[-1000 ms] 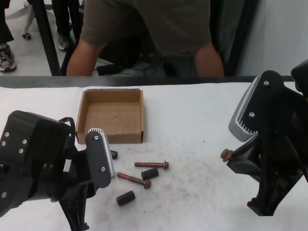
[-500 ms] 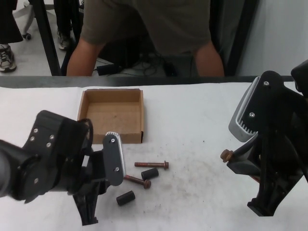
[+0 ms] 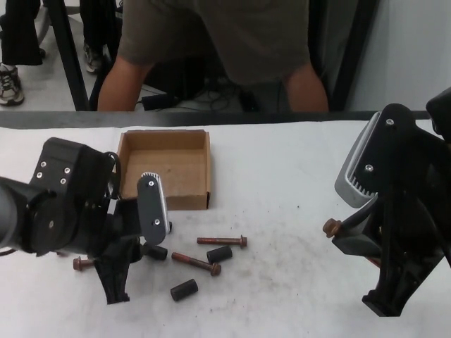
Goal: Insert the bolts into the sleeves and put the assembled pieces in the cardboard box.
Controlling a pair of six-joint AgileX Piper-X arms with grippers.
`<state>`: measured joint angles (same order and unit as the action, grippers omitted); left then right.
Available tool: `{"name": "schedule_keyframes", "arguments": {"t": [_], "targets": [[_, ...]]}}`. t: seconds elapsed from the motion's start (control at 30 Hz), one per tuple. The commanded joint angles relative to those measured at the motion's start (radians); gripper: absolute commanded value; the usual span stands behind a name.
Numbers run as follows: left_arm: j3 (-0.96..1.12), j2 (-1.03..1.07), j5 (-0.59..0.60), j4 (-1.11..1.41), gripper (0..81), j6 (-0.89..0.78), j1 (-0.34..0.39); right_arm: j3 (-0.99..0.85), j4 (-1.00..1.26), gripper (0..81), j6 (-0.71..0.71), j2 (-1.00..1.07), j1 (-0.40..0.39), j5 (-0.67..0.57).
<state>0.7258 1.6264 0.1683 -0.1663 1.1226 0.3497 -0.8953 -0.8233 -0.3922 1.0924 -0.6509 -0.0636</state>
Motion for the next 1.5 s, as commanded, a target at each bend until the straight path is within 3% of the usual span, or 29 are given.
{"name": "schedule_keyframes", "arguments": {"t": [0.0,0.97,1.47], "targets": [[0.018,-0.003,0.022,-0.058,27.9,0.065,-0.002,0.0,0.005,0.2,0.005,-0.013,0.003,-0.011],[0.066,0.11,0.061,-0.046,27.9,0.145,-0.002,0.0,0.005,0.2,-0.011,-0.013,0.003,-0.01],[0.139,0.118,0.007,-0.084,27.9,0.197,0.012,0.0,0.005,0.2,-0.011,-0.013,0.003,-0.01]]}}
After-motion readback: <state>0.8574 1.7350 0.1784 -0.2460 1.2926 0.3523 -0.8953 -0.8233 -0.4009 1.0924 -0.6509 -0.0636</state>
